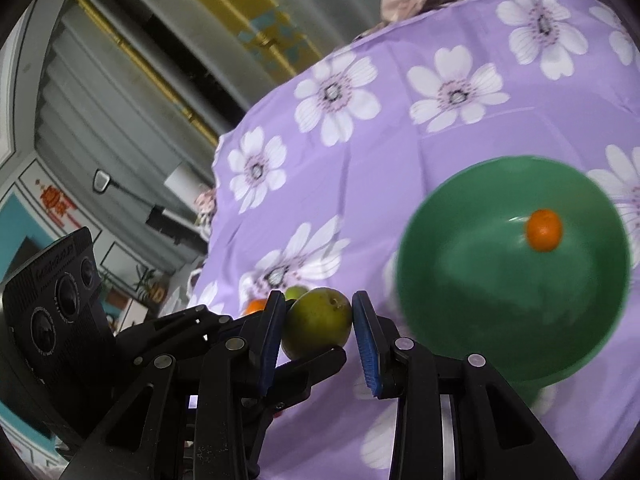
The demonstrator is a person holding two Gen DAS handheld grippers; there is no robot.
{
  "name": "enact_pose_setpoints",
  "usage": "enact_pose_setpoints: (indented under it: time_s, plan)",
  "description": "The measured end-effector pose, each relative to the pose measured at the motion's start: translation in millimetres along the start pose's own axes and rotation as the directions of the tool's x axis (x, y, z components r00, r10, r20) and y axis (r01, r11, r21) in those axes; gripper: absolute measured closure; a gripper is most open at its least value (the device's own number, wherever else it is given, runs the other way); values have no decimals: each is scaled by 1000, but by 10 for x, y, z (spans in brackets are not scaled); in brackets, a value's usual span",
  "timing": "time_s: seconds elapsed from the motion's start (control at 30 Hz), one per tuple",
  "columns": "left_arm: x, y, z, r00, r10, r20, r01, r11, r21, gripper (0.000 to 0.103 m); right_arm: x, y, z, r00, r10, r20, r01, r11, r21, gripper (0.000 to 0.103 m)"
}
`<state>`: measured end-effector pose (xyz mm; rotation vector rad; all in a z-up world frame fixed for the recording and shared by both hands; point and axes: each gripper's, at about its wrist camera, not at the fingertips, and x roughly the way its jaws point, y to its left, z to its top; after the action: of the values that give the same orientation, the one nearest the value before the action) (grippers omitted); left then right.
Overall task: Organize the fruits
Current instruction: 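Carry the yellow-green fruit in the right gripper over the bowl, then open the right gripper to drop the yellow-green fruit into the bowl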
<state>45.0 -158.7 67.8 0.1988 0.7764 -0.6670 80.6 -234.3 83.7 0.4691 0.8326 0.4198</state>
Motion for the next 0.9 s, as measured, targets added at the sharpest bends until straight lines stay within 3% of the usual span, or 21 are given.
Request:
enact_pose_setpoints:
  time_s: [0.5,0.77,0.9]
  plan:
    - [606,-146,196,992,-108,-63,107,994,-16,68,-8,-567,84,995,-97,1,96,993,65,66]
    - [783,-214,186,993,-77,-85,77,997,-1,67,51,-683,24,989,-147,-20,148,987,66,66]
    - [724,-251,151,997,-26,-71,29,999,37,66,40,-691,-1,987,-162,-16,163,984,66,66]
